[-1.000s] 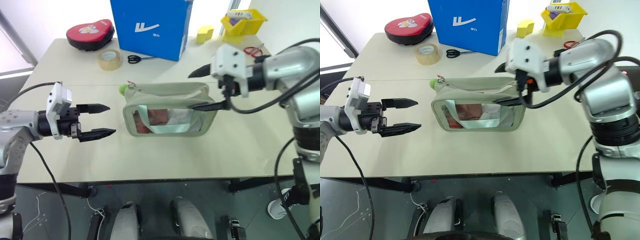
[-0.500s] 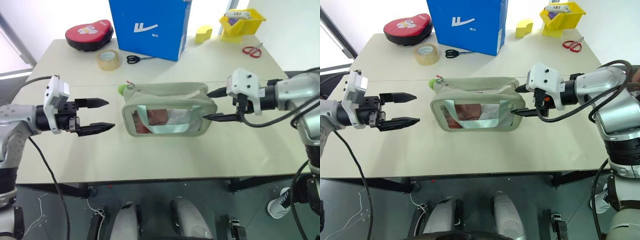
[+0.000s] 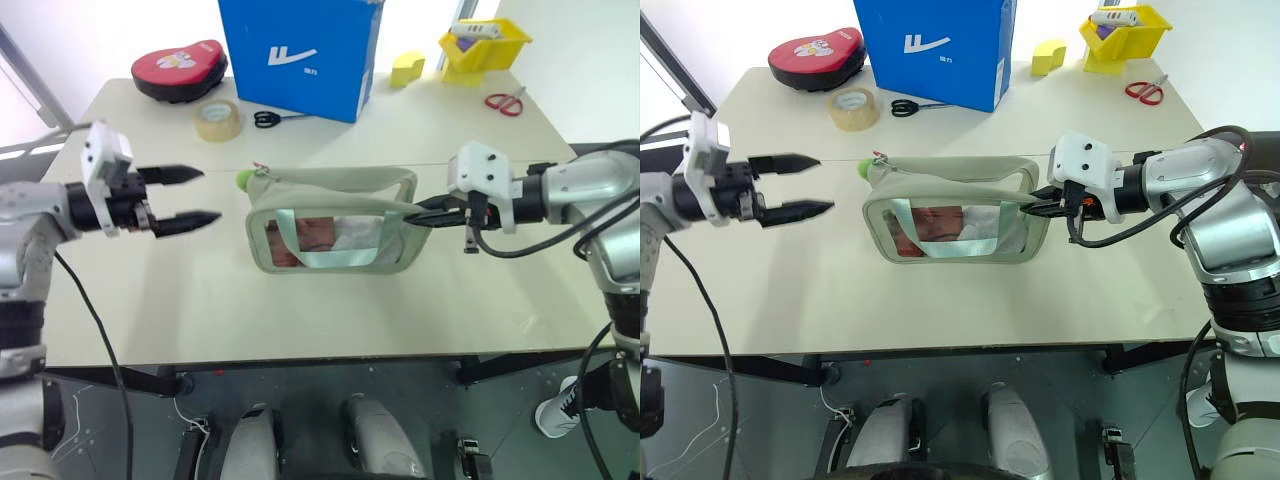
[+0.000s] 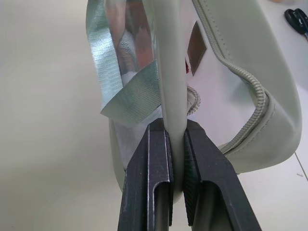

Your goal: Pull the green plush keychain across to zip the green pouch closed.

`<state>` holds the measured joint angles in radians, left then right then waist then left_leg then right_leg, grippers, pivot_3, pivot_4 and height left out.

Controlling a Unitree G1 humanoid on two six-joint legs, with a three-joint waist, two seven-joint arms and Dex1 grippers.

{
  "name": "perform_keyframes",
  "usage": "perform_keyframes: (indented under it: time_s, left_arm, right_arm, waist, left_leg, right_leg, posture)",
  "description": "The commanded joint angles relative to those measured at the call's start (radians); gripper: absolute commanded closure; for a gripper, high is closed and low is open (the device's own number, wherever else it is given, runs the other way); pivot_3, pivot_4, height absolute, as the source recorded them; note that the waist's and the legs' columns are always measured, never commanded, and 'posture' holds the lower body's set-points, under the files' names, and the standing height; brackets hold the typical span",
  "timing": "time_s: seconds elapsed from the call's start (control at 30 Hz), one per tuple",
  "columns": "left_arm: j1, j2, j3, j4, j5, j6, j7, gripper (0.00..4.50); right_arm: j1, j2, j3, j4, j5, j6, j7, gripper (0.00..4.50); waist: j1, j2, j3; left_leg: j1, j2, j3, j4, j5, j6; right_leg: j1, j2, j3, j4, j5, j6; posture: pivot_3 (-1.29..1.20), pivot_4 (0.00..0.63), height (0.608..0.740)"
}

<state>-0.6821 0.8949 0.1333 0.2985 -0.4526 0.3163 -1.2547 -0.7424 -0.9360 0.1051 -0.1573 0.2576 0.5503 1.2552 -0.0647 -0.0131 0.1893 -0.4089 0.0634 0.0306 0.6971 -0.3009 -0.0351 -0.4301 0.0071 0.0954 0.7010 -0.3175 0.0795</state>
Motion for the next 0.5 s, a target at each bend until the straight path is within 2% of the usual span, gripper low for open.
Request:
perform_keyframes:
  time_s: [0.03, 0.33, 0.47, 0.5]
  left_arm:
    - [-0.099, -0.036, -0.039, 0.153, 0.092, -0.133, 0.009, 0.00]
    - [-0.323, -0.190, -0.148, 0.538, 0.288, -0.426, 0.038, 0.00]
    - [-0.392, -0.232, -0.155, 0.641, 0.318, -0.481, 0.034, 0.00]
    - [-0.400, -0.235, -0.159, 0.656, 0.329, -0.498, 0.028, 0.25]
  right_arm:
    - [-0.020, 0.001, -0.009, -0.017, 0.010, -0.014, 0.001, 4.47]
    - [-0.025, 0.004, -0.014, -0.020, 0.015, -0.011, -0.001, 4.47]
    - [-0.022, 0.001, -0.022, -0.027, 0.018, -0.005, -0.007, 4.47]
    - [-0.021, 0.001, -0.025, -0.029, 0.021, -0.003, -0.007, 4.50]
  waist:
    - [0.002, 0.000, 0.000]
    - [0.003, 0.000, 0.000]
    - [0.004, 0.000, 0.000]
    - [0.005, 0.000, 0.000]
  left_leg:
    - [0.000, 0.000, 0.000, 0.000, 0.000, 0.000]
    - [0.000, 0.000, 0.001, 0.001, 0.000, 0.000]
    - [0.000, 0.000, 0.000, 0.000, 0.000, 0.000]
    - [0.000, 0.000, 0.000, 0.000, 0.000, 0.000]
  right_leg:
    - [0.000, 0.000, 0.000, 0.000, 0.000, 0.000]
    - [0.000, 0.000, 0.000, 0.000, 0.000, 0.000]
    - [0.000, 0.000, 0.000, 0.000, 0.000, 0.000]
    - [0.000, 0.000, 0.000, 0.000, 0.000, 0.000]
  posture:
    - [0.00, 0.150, 0.737]
    - [0.00, 0.150, 0.737]
    - [0.00, 0.150, 0.737]
    - [0.00, 0.150, 0.737]
